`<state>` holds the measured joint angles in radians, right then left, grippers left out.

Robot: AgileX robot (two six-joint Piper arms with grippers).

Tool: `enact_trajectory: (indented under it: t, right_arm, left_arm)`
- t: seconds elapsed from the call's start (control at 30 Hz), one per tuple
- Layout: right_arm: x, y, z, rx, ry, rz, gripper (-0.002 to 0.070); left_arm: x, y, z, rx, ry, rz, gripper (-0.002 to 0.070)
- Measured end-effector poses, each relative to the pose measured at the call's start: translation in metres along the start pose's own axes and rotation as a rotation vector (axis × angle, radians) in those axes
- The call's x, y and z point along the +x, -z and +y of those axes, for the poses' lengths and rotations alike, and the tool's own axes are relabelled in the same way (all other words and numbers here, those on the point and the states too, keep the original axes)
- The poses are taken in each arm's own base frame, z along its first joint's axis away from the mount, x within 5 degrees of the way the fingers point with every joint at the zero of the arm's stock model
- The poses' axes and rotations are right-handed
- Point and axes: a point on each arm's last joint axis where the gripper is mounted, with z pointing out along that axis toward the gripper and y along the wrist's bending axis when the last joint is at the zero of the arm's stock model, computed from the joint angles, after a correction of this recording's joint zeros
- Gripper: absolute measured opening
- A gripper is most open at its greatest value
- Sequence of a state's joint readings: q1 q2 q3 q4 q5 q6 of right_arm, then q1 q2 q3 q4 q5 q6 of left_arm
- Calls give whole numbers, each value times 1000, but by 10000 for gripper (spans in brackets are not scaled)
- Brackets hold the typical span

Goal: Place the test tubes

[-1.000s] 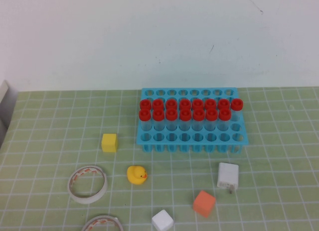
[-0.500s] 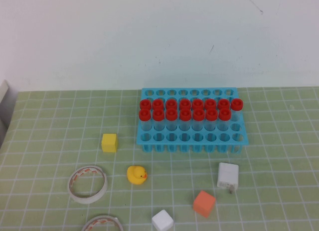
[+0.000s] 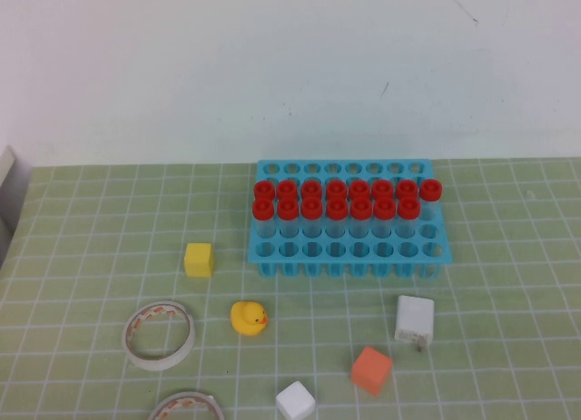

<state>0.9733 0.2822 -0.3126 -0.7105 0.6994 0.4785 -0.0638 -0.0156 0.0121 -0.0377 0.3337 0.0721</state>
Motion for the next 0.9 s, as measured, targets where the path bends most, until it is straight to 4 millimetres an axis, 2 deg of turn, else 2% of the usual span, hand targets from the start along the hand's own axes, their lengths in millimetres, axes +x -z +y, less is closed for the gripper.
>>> enact_trajectory:
  t: [0.23, 0.4, 0.63, 0.9]
  right_arm:
    - [3, 2, 5, -32, 175, 25, -1]
    - [7, 3, 4, -8, 213, 74, -1]
    - [16, 0, 1, 99, 61, 73, -1]
    - [38, -7, 9, 218, -176, -168, -1]
  left_arm:
    - [0, 0, 0, 0, 0, 0, 0]
    - [0, 0, 0, 0, 0, 0, 0]
    - [0, 0, 0, 0, 0, 0, 0]
    - [0, 0, 0, 0, 0, 0, 0]
